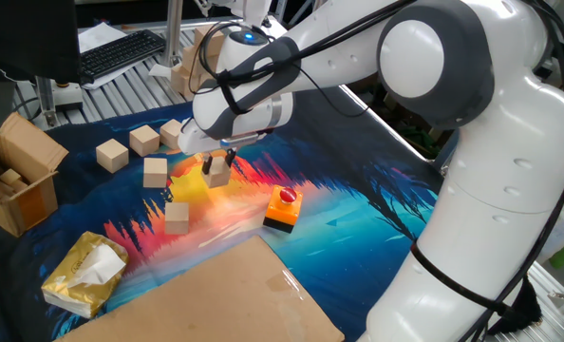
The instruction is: Stack the blocks into a pyramid shape
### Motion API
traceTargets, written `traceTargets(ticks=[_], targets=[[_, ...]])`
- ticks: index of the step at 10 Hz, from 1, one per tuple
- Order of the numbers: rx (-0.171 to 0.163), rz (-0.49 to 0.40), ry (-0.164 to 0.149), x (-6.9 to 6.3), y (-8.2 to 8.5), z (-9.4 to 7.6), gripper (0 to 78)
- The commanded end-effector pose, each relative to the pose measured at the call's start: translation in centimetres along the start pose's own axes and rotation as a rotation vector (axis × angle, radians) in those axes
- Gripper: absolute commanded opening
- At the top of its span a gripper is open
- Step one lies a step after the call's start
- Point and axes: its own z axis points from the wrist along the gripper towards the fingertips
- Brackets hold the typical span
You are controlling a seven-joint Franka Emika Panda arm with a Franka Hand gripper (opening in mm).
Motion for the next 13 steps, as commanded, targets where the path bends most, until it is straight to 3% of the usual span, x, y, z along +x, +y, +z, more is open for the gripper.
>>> traceTargets(ticks=[1, 4, 5, 7, 9, 11, 12, 13], targets=[[0.002, 0.004, -0.002, -0.1, -0.1, -0.1, 1.1], [0.001, 0.040, 0.007, -0.1, -0.1, -0.1, 1.1], [-0.021, 0.100, 0.022, -0.1, -0.1, -0.1, 1.1], [-0.004, 0.143, 0.032, -0.1, -0.1, -0.1, 1.1], [0.010, 0.149, 0.032, -0.1, -0.1, -0.1, 1.1], [0.005, 0.098, 0.030, -0.1, -0.1, -0.1, 1.1], [0.004, 0.082, 0.028, -0.2, -1.0, 0.1, 1.1], [0.002, 0.045, 0.020, -0.5, -3.1, 0.6, 1.1]])
